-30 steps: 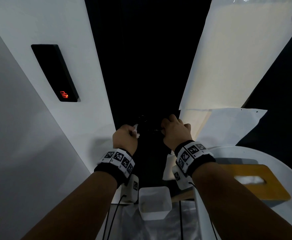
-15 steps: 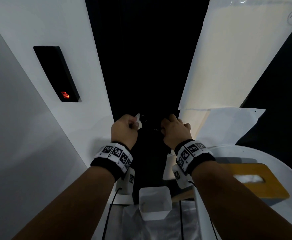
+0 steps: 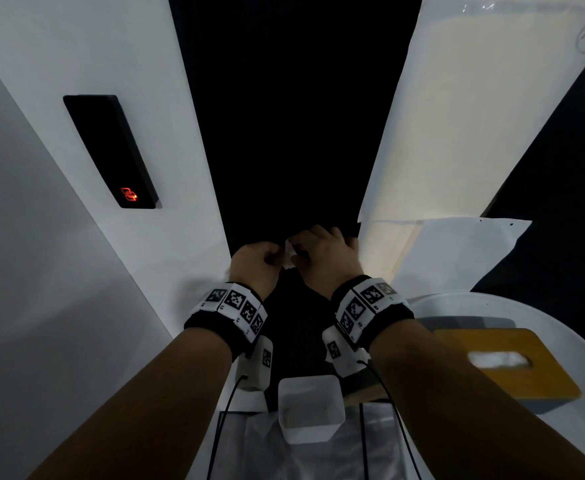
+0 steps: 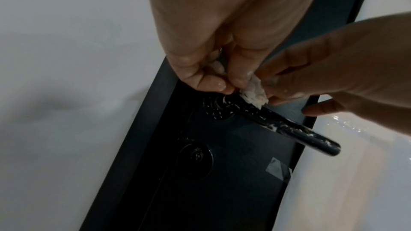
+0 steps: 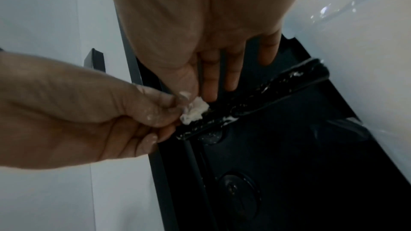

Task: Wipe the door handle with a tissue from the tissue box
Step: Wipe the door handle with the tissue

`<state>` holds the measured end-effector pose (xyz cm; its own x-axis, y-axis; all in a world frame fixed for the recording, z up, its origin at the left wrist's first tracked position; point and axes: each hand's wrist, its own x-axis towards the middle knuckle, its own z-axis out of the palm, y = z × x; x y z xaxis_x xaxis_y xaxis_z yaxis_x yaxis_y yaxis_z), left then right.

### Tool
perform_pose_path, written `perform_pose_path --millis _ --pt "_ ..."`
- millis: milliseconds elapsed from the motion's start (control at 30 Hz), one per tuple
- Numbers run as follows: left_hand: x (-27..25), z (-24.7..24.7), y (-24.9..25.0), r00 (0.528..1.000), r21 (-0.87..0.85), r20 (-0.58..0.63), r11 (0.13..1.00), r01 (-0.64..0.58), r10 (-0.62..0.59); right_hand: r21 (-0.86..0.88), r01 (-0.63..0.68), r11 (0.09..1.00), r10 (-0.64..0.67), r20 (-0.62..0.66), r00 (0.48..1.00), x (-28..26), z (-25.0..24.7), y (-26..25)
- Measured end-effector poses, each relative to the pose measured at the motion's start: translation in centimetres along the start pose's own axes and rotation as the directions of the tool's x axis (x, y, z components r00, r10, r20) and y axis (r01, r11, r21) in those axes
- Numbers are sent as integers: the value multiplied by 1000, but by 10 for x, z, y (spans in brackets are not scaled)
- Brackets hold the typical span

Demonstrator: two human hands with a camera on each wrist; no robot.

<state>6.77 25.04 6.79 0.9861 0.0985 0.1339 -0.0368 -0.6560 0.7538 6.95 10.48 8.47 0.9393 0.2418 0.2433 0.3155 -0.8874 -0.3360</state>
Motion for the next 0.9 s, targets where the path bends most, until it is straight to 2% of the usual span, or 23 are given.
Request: perform_pose_path --millis 133,300,433,700,767,900 --pt "3 -4 -6 1000 37 2 999 -11 11 -45 7 999 -7 6 1000 3 12 -8" --pt "0 -3 -10 995 165 -26 982 -91 96 -170 18 985 -23 -29 999 3 17 -13" --pt "3 -3 -10 991 178 -18 975 -130 135 -202 30 979 -45 -69 997 -5 14 -2" --pt "2 -2 -11 992 136 21 983 -127 126 -309 -148 940 114 -124 986 -24 -6 37" --pt "1 -2 -9 990 156 30 978 -142 139 -293 -132 947 99 -123 987 -23 -6 33" --pt "0 0 -7 986 216 47 963 -164 158 -274 -22 962 -5 -98 995 -20 3 8"
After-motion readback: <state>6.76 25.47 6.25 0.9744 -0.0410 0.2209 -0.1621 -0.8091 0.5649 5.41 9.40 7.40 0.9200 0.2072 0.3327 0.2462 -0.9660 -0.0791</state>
